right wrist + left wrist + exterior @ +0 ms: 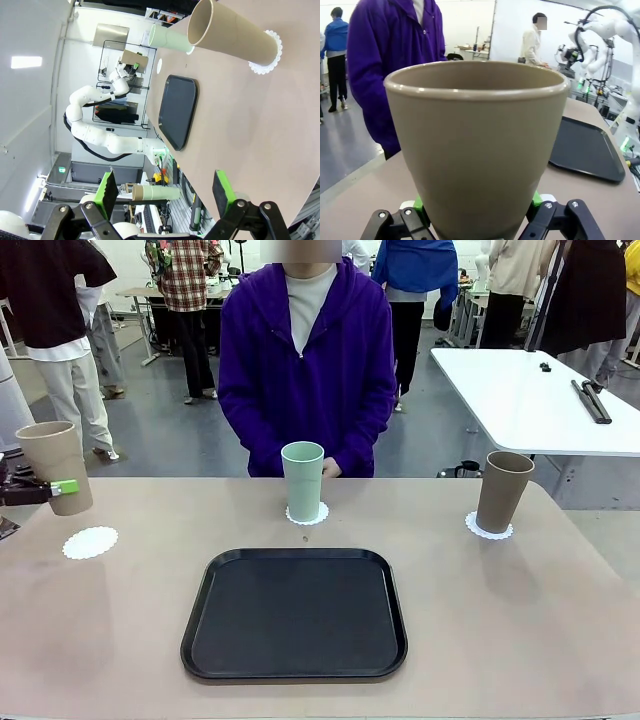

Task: Place coasters on the table and set cups on them.
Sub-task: Take one Reusable plastic cup from the Flat Tray and place it on a coaster set by the human.

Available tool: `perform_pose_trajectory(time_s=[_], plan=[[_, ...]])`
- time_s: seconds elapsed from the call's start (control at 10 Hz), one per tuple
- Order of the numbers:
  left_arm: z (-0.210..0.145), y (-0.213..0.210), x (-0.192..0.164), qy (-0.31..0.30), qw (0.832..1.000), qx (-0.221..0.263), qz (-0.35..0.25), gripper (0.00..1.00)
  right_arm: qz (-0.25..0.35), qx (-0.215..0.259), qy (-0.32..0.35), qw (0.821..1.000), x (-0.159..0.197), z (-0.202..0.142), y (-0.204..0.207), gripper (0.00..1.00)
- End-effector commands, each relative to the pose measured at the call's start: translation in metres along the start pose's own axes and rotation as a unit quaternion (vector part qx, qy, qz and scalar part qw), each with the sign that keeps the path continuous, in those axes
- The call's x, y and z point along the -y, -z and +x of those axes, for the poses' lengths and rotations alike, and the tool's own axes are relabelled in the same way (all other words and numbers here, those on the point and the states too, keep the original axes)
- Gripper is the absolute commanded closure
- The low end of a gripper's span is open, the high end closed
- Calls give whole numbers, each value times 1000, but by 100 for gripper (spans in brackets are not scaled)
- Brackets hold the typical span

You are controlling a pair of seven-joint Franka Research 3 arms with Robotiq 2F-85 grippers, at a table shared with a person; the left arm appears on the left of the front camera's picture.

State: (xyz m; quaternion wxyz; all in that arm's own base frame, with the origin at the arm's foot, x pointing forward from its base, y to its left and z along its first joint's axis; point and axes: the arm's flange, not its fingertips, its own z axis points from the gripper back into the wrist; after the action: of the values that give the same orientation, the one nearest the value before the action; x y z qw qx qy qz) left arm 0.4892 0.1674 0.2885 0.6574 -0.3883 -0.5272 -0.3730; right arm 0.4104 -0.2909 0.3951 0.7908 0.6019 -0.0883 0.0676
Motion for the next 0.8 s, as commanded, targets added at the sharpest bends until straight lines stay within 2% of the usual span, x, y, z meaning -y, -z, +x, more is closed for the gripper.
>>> perform_pose_trajectory(time_s=[0.0, 0.2, 0.4, 0.7], plan=[[-22, -4, 4, 38, 998, -1, -45, 17, -1, -2, 3, 1000, -1, 2, 0, 0], [-37, -1, 4, 41, 997, -10, -63, 17, -1, -2, 3, 1000, -1, 2, 0, 0], [-50, 9, 12, 68, 994, 13, -87, 17, -1, -2, 3, 1000, -1, 2, 0, 0], [-51, 14, 14, 69, 993, 15, -96, 17, -1, -2, 3, 1000, -1, 2, 0, 0]])
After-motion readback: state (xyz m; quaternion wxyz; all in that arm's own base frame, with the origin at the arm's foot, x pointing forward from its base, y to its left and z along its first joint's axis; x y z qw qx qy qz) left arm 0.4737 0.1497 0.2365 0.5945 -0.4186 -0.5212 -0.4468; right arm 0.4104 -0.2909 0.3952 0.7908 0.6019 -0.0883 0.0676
